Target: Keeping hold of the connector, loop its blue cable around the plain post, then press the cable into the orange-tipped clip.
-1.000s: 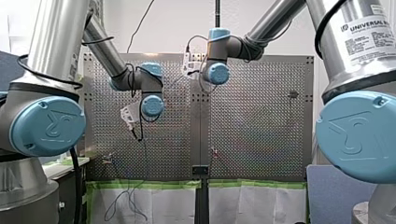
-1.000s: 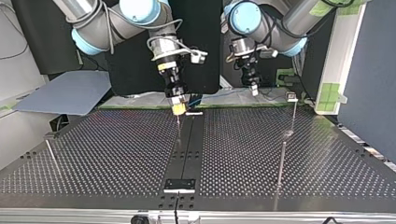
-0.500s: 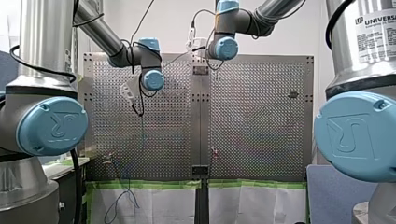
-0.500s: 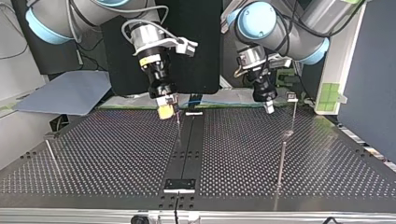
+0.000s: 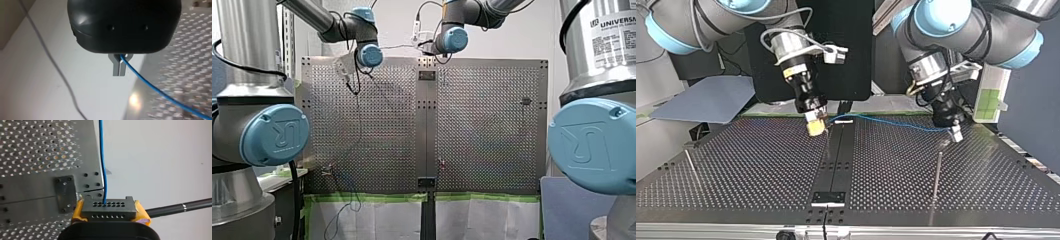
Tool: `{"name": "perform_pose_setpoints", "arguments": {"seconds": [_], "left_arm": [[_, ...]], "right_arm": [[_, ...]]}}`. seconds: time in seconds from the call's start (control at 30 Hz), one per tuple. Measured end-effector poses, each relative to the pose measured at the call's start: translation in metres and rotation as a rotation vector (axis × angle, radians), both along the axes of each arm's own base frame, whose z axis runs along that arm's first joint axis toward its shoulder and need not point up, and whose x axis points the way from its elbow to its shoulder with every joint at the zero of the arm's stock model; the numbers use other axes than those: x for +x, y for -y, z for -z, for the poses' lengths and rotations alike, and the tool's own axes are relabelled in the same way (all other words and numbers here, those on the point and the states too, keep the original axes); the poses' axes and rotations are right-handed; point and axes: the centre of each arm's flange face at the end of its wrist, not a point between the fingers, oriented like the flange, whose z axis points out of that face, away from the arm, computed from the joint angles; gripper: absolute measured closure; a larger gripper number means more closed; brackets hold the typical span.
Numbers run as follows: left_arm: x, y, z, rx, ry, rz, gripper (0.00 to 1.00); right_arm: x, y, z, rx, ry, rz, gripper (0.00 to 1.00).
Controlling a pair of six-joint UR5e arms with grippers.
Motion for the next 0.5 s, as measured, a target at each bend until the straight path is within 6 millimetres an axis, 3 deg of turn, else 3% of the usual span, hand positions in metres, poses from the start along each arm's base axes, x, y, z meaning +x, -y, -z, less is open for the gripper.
{"name": "perform_pose_setpoints", "arguments": {"seconds": [0.33,0.5], "left_arm": [[-0.015,-0.019,-0.075,0.005,0.081,0.004,1.00],[-0.008,-0.027,-0.092,0.025,0.082,0.011,1.00]], "right_arm": [[-0.008,0.005,0.011,0.077,-0.053,-0.001,1.00],[-0.004,0.016,0.016,0.101,-0.070,-0.007,1.00]]}}
